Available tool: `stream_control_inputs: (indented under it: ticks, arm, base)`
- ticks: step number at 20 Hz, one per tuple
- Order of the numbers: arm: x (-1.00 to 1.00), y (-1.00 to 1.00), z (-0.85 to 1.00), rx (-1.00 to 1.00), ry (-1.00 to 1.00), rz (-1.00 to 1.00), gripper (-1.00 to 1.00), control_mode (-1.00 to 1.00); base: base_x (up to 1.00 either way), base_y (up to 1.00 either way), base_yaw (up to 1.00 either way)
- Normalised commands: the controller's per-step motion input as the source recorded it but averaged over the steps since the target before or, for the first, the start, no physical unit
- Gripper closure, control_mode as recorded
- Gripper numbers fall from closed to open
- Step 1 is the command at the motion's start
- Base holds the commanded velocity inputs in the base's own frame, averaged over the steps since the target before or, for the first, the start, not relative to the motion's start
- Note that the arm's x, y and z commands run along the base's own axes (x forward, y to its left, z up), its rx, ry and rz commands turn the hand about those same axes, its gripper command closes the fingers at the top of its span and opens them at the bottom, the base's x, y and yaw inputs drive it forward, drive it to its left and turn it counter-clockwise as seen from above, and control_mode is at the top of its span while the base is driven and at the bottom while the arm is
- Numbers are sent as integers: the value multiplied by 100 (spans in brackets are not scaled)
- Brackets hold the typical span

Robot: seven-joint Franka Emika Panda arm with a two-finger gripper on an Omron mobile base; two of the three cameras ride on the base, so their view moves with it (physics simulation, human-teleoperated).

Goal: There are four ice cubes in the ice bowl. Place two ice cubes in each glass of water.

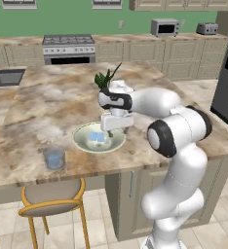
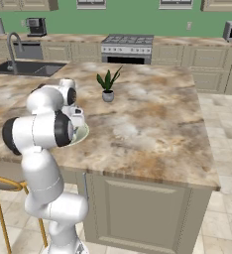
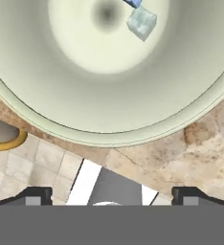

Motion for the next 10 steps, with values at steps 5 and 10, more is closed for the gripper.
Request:
stream_control_inputs:
  ticks: [5, 10]
  arm:
    - [7, 19, -20, -7, 1, 10, -100, -100]
    - [4, 17, -29, -1, 0, 0, -100, -100]
  base:
    - [0, 0, 0]
    - [0, 0, 0]
